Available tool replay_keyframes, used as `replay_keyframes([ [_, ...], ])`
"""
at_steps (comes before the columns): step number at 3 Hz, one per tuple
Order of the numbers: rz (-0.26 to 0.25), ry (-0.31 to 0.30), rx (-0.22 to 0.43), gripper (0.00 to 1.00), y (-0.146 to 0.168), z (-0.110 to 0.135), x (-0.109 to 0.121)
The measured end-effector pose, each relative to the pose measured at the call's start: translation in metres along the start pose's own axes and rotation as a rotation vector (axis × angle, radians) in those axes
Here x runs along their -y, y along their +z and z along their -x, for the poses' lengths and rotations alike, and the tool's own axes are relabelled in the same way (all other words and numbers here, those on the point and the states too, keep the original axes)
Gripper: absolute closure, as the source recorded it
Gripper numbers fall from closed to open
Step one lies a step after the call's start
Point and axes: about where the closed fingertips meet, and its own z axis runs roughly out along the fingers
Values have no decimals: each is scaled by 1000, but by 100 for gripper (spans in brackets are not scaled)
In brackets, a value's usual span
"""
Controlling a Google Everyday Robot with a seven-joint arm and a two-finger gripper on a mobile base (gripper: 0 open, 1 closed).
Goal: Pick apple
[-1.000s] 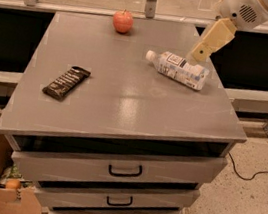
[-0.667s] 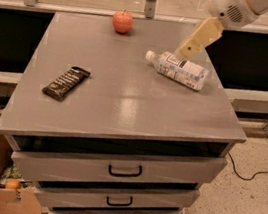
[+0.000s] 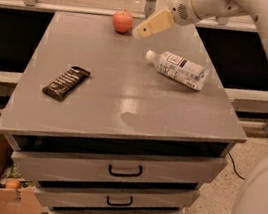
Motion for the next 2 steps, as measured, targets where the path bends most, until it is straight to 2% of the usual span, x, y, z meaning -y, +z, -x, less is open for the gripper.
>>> replay_keyframes([
  [1, -50, 64, 50, 0, 46, 8, 14],
  [2, -85, 102, 91, 0, 92, 10, 26],
])
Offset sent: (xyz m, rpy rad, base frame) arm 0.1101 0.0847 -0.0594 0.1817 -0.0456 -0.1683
